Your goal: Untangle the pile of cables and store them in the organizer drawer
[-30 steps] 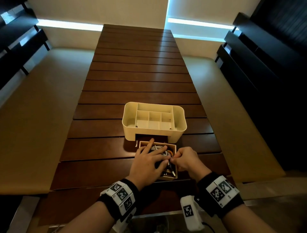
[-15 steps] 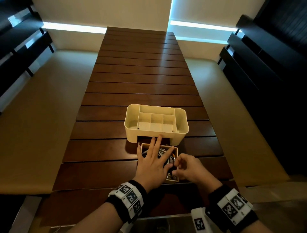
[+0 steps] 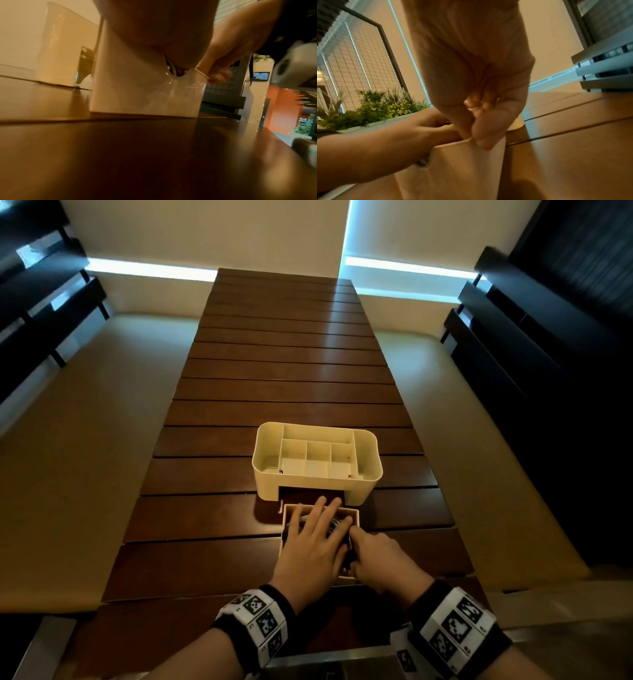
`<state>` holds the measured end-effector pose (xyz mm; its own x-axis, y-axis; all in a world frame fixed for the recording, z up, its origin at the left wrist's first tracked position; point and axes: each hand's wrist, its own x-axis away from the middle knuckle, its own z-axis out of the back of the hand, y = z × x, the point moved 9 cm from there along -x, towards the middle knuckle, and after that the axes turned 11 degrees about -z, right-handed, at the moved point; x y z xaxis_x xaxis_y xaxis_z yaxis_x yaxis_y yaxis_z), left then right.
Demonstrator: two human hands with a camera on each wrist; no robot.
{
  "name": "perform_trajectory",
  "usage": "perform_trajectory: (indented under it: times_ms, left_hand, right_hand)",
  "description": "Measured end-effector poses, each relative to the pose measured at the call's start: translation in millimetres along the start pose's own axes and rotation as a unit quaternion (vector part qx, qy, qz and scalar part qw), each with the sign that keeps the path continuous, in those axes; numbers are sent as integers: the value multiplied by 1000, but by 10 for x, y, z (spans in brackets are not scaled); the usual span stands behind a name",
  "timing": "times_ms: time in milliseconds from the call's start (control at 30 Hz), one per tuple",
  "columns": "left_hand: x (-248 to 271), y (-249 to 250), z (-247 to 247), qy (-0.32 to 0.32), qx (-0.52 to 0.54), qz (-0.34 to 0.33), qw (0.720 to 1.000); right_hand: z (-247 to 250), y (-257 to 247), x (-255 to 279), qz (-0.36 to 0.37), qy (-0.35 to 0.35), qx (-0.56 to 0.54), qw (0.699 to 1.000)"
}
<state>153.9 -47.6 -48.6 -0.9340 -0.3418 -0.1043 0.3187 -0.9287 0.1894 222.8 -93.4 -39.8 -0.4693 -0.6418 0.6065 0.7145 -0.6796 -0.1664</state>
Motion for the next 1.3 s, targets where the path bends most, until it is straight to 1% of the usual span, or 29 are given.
perform_trajectory:
  times_ms: [67, 200, 300, 367, 400, 467, 500, 533, 567, 600, 633, 667, 700, 733, 767, 833, 867, 933, 1000, 1100, 1300]
  left_hand:
    - [22, 65, -17, 5, -8, -45, 999]
    - [77, 145, -59, 16, -41, -94, 995]
    - [160, 164, -130, -2, -54, -84, 995]
    - [184, 158, -176, -10, -61, -79, 995]
    - [191, 161, -189, -13, -64, -82, 994]
    - [180, 156, -174, -12, -72, -87, 994]
    - [165, 137, -165, -9, -75, -81, 994]
    - [149, 130, -154, -5, -77, -77, 994]
    - [139, 134, -150, -1, -82, -74, 994]
    - [138, 144, -152, 3, -90, -74, 993]
    - [143, 150, -154, 7, -97, -74, 992]
    - [148, 152, -158, 9, -103, -74, 992]
    - [149, 145, -165, 8, -108, -73, 992]
    - [148, 138, -165, 8, -110, -72, 991]
    - [147, 136, -164, 8, -110, -70, 991]
    - [145, 138, -146, 10, -106, -72, 992]
    - [146, 142, -137, 11, -104, -77, 992]
    - [152, 135, -122, 12, -104, -90, 990]
    - [155, 111, -113, 12, -106, -105, 989]
    - [117, 40, -100, 7, -106, -113, 988]
    - [33, 10, -38, 27, -120, -110, 986]
  right_hand:
    - [-18, -9, -11, 1, -23, 47, 999]
    - [-28, -45, -22, -2, -19, 105, 994]
    - [-37, -73, -3, -10, -26, 156, 987]
    - [6, -113, 1, 5, -30, 188, 982]
    - [22, -117, -2, 17, -46, 193, 980]
    - [78, -85, 8, 36, -103, 160, 981]
    - [165, -64, -1, 37, -113, 128, 985]
    - [315, -66, -31, 39, -90, 86, 991]
    - [534, -82, -73, 40, -29, 31, 998]
    - [791, -105, -105, 41, 59, -28, 997]
    - [1042, -131, -105, 44, 156, -86, 983]
    - [1245, -167, -77, 54, 239, -127, 961]
    - [1375, -229, -64, 73, 294, -135, 943]
    - [1440, -314, -93, 90, 312, -112, 939]
    - [1423, -390, -183, 99, 291, -72, 949]
    - [1306, -504, -452, 96, 201, 22, 975]
    - [1244, -538, -590, 91, 160, 61, 981]
    - [1144, -586, -809, 85, 97, 101, 987]
    - [1056, -620, -906, 83, 54, 121, 988]
    - [1042, -619, -910, 73, 56, 129, 987]
    - [948, -614, -723, 94, 53, 156, 982]
